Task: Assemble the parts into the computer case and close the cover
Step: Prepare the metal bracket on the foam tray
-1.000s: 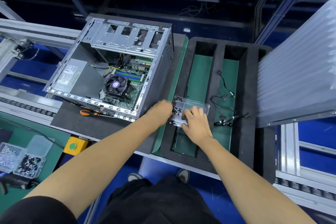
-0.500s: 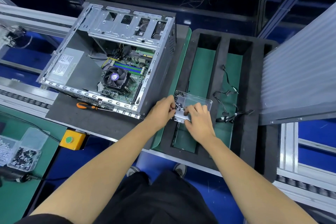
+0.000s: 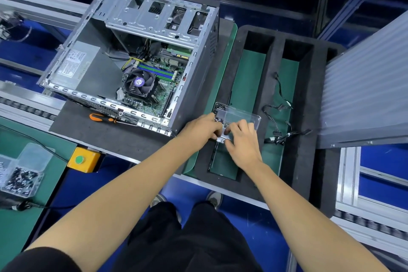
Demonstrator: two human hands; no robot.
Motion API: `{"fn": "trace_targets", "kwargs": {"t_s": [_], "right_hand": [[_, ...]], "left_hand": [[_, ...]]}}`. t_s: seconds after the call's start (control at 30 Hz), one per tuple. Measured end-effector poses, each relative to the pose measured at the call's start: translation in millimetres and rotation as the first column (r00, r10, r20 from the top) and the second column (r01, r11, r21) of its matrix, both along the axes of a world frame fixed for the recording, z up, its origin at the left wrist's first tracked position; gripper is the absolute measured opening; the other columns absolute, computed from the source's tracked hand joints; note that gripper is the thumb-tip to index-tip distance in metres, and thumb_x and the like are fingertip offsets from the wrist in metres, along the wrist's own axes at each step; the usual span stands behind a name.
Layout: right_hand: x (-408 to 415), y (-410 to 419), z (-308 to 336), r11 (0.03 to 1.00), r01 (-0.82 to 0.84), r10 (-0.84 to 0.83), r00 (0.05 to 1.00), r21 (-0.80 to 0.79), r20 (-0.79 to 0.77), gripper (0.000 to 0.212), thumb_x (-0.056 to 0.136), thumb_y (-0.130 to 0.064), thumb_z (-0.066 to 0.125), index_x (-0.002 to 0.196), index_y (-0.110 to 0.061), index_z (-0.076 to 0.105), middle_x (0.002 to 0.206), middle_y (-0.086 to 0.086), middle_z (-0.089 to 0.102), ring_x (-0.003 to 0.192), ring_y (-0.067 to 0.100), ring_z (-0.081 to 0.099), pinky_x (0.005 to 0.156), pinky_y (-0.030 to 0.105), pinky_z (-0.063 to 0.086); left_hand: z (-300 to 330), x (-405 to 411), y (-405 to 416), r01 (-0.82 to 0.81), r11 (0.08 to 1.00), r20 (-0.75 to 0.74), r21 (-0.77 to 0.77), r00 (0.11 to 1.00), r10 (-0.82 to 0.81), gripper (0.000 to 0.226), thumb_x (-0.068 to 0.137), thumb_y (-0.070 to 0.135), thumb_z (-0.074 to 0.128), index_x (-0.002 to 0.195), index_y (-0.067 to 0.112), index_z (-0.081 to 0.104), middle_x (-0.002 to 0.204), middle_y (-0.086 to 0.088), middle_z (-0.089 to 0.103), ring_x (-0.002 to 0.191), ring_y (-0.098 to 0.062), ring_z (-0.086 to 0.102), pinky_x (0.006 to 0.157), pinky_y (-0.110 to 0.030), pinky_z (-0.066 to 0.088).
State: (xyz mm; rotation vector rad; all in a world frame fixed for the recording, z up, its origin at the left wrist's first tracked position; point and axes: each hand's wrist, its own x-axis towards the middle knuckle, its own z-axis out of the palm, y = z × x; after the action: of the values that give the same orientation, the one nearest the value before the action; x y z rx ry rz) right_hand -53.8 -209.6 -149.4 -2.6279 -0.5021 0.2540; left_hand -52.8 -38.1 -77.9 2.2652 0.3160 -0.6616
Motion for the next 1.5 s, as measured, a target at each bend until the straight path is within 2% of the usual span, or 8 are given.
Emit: {"fn": "trace_targets", "kwargs": {"t_s": [0.27, 0.4, 0.5, 0.77, 0.9, 1.23, 1.4, 1.5], "right_hand": [[1, 0, 1, 1.000, 0.001, -0.001, 1.000, 0.010, 0.003, 0.021, 0.086, -0.014, 0.064, 0.104, -0.020, 0.056, 0.105, -0.006, 0.038, 0.093, 0.016, 0.026, 0.087, 0.036, 0.035], [1, 0, 1, 1.000, 0.005, -0.005, 1.000, 0.026, 0.002, 0.022, 0.086, -0.013, 0.065, 0.105, -0.020, 0.057, 0.107, -0.001, 0.044, 0.094, 0.016, 0.027, 0.089, 0.038, 0.037], [2, 0, 1, 1.000, -0.002, 0.002, 1.000, 0.015, 0.002, 0.021, 0.087, -0.014, 0.063, 0.106, -0.020, 0.057, 0.107, -0.002, 0.043, 0.094, 0.016, 0.026, 0.090, 0.038, 0.037], [2, 1, 1, 1.000, -0.005, 0.005, 1.000, 0.009, 0.008, 0.020, 0.087, -0.014, 0.064, 0.105, -0.019, 0.056, 0.107, 0.000, 0.045, 0.094, 0.017, 0.027, 0.088, 0.037, 0.036], [2, 1, 2, 1.000, -0.011, 0.011, 1.000, 0.000, 0.020, 0.018, 0.087, -0.014, 0.063, 0.103, -0.019, 0.056, 0.106, 0.000, 0.044, 0.093, 0.017, 0.026, 0.086, 0.037, 0.036], [2, 4, 4, 0.999, -0.008, 0.010, 1.000, -0.045, 0.028, 0.016, 0.088, -0.018, 0.061, 0.102, -0.019, 0.054, 0.104, 0.000, 0.042, 0.093, 0.019, 0.027, 0.084, 0.037, 0.035], [1, 4, 5, 0.998, -0.007, 0.008, 1.000, -0.069, 0.014, 0.016, 0.088, -0.017, 0.060, 0.103, -0.018, 0.054, 0.106, 0.003, 0.045, 0.095, 0.023, 0.034, 0.084, 0.038, 0.035], [2, 4, 6, 0.998, -0.012, 0.013, 1.000, -0.059, 0.004, 0.016, 0.089, -0.017, 0.059, 0.105, -0.018, 0.055, 0.107, 0.003, 0.045, 0.097, 0.024, 0.036, 0.085, 0.038, 0.036]], "left_hand": [[2, 11, 6, 0.158, 0.987, -0.112, 0.020, 0.982, -0.155, 0.012, 0.086, 0.016, 0.062, 0.076, 0.020, 0.066, 0.086, 0.006, 0.057, 0.087, -0.016, 0.061, 0.084, -0.039, 0.053], [3, 16, 1, 0.021, 0.998, -0.175, -0.053, 0.984, -0.030, 0.015, 0.090, 0.014, 0.058, 0.076, 0.018, 0.064, 0.076, 0.004, 0.060, 0.082, -0.021, 0.059, 0.074, -0.029, 0.050], [10, 21, -5, 0.097, 0.989, -0.224, 0.115, 0.972, -0.070, 0.005, 0.075, 0.015, 0.060, 0.073, 0.020, 0.058, 0.071, 0.002, 0.060, 0.068, -0.023, 0.052, 0.058, -0.024, 0.036], [7, 18, 1, 0.561, 0.758, -0.126, 0.333, 0.823, -0.554, 0.012, 0.094, 0.001, 0.057, 0.103, 0.007, 0.061, 0.114, -0.012, 0.050, 0.101, -0.030, 0.059, 0.075, -0.033, 0.043], [6, 23, -2, 0.587, 0.748, -0.196, 0.309, 0.809, -0.554, 0.019, 0.092, -0.002, 0.061, 0.110, 0.002, 0.066, 0.121, -0.016, 0.058, 0.107, -0.031, 0.062, 0.091, -0.033, 0.050], [-4, 24, 6, 0.634, 0.701, -0.125, 0.326, 0.764, -0.633, 0.008, 0.094, 0.012, 0.061, 0.099, 0.018, 0.064, 0.103, 0.001, 0.061, 0.094, -0.021, 0.060, 0.072, -0.032, 0.046], [-8, 19, 6, 0.590, 0.713, -0.027, 0.379, 0.777, -0.629, 0.009, 0.097, 0.019, 0.054, 0.103, 0.014, 0.059, 0.107, -0.002, 0.059, 0.101, -0.023, 0.055, 0.079, -0.042, 0.051], [-15, 17, 9, 0.552, 0.769, -0.003, 0.324, 0.813, -0.582, 0.007, 0.099, 0.020, 0.054, 0.102, 0.016, 0.060, 0.104, 0.002, 0.058, 0.101, -0.020, 0.053, 0.077, -0.034, 0.044]]}}
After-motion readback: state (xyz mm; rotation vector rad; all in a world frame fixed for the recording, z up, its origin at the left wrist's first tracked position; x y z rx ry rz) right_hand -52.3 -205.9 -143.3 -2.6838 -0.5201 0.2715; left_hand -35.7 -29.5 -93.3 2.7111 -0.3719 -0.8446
